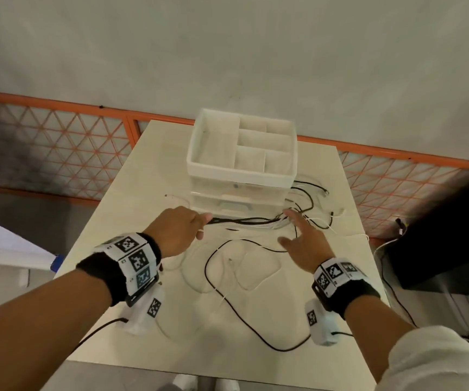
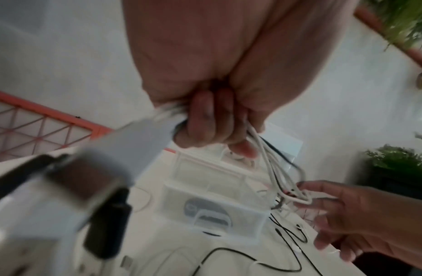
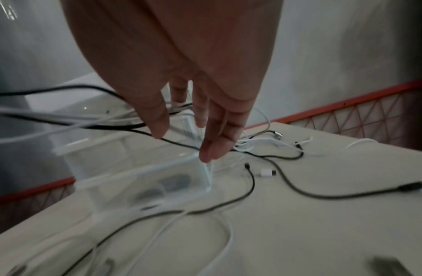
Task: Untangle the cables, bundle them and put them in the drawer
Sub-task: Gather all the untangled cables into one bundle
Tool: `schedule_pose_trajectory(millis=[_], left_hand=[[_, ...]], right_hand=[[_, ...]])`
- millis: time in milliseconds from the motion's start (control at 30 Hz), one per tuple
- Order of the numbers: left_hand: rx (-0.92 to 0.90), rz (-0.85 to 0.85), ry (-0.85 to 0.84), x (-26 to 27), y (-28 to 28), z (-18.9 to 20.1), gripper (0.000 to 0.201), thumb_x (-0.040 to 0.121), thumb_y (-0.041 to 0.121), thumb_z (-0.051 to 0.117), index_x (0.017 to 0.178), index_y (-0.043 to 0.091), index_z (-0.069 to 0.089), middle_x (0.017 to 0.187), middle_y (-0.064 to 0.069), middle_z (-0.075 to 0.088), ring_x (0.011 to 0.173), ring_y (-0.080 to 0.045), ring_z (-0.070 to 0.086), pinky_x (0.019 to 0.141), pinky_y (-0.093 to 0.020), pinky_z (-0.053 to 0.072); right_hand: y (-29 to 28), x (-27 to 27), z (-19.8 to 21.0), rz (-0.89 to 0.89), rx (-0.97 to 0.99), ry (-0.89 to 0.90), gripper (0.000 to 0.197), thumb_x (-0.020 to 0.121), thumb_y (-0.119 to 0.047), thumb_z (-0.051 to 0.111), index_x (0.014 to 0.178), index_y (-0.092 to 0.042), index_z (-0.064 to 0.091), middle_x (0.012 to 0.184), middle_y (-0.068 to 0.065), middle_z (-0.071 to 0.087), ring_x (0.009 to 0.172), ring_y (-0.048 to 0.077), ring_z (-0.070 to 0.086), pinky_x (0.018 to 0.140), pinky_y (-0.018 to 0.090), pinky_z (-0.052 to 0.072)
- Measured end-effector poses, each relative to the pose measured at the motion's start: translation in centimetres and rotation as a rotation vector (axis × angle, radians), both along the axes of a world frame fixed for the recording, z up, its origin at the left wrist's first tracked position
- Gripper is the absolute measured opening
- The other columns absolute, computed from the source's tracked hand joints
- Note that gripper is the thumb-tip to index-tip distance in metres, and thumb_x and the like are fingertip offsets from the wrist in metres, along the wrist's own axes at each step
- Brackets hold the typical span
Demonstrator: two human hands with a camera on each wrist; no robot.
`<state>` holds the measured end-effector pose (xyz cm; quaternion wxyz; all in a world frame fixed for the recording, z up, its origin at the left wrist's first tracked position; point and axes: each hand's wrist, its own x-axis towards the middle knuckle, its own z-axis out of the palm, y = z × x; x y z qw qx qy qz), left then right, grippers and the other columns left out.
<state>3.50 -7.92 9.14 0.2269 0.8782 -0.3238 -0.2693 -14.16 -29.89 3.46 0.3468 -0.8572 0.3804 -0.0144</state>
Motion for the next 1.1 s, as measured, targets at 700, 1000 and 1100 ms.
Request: schedule_pose_trajectory(millis=[700,1000,1100], left_hand=[[-0.245,0.177,0.327,0.4,-0.1,-0.4,0.028,0.101,0.032,0.05,0.103,0.005,0.06,0.086,-0.002,0.075,0.057,-0.017,0.04,0.046,-0.024,0.033],[-0.219,0.131,0.371,-0.7,-0.9,-1.2,0.028,0.1,0.03,0.051,0.101,0.004,0.061,0.082,-0.001,0.073,0.057,-0.02,0.038,0.046,-0.024,0.032],[-0.188,0.143,0.383,-1.0,-0.7,-1.8,0.032,0.101,0.03,0.05,0.104,-0.001,0.059,0.082,-0.001,0.073,0.052,-0.018,0.035,0.045,-0.024,0.029]], right_hand=[[7.2,0.6,-5.4,0.382,-0.146,0.222,0.019,0.099,-0.032,0.055,0.116,-0.033,0.062,0.125,-0.008,0.043,0.096,0.019,0.06,0.077,0.028,0.042],[9.0,-0.5,-6.7,0.576,-0.266,0.357,0.024,0.091,-0.008,0.06,0.109,-0.022,0.067,0.122,0.001,0.045,0.104,0.024,0.059,0.073,0.034,0.048],[9.1,-0.7,-7.4,0.626,-0.379,0.391,0.025,0.083,0.0,0.057,0.103,-0.013,0.062,0.12,0.005,0.044,0.102,0.027,0.056,0.067,0.034,0.044]])
